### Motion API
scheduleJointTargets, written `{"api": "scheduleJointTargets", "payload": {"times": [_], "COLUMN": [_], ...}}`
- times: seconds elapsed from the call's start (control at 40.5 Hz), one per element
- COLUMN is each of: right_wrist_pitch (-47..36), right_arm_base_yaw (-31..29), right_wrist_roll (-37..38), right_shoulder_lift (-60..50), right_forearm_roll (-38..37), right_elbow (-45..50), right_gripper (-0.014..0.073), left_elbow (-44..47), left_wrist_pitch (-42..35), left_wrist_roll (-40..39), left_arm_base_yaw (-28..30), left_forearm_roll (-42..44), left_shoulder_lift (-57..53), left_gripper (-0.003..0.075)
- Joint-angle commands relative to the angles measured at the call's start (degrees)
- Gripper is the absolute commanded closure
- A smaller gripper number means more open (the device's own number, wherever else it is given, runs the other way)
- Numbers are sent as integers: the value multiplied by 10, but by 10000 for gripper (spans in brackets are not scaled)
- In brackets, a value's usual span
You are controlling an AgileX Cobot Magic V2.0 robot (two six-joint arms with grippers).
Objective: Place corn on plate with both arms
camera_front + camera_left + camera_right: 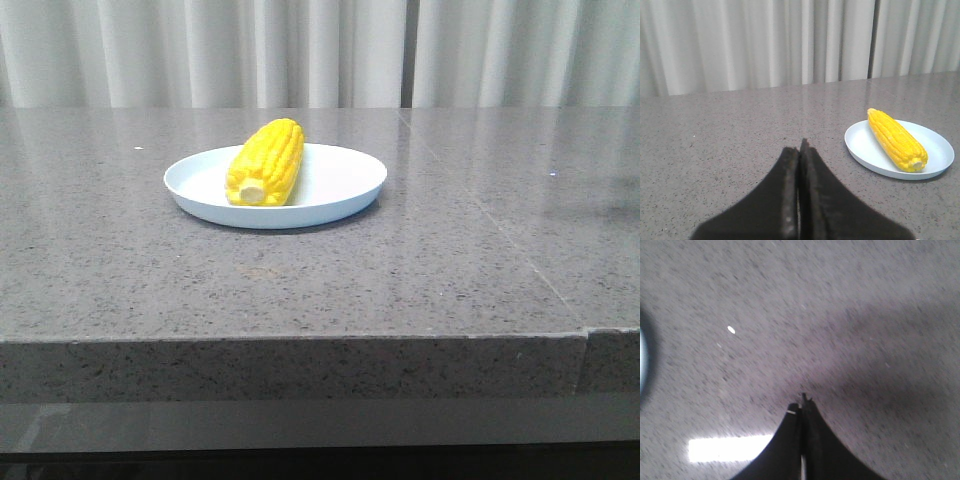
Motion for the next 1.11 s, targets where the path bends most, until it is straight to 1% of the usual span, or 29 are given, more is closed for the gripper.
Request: {"api": "scheduleJointTargets", "payload": {"times": [0.0,0.148,0.272,0.395,0.618,0.741,0.89,1.087], "right_wrist_pitch": [-49,-97,-155,-203,-271,-279,-281,-289], "right_arm_base_yaw": [-8,-7,-7,-7,-7,-7,-7,-7], "right_wrist_roll": [-14,-40,-59,-59,-59,-59,-59,-59], "right_shoulder_lift": [-61,-142,-218,-302,-463,-561,-645,-671], "right_forearm_roll": [4,2,-8,-25,-46,-57,-68,-68], "right_elbow": [51,157,243,326,440,474,496,496], "right_gripper": [711,711,715,715,715,715,715,715], "left_elbow": [-14,-14,-14,-14,-14,-14,-14,-14], "left_wrist_pitch": [-44,-44,-44,-44,-44,-44,-44,-44], "left_wrist_roll": [-5,-5,-5,-5,-5,-5,-5,-5], "left_arm_base_yaw": [-4,-4,-4,-4,-4,-4,-4,-4], "left_forearm_roll": [0,0,0,0,0,0,0,0], "left_shoulder_lift": [6,6,6,6,6,6,6,6], "left_gripper": [741,741,741,741,741,741,741,741]}}
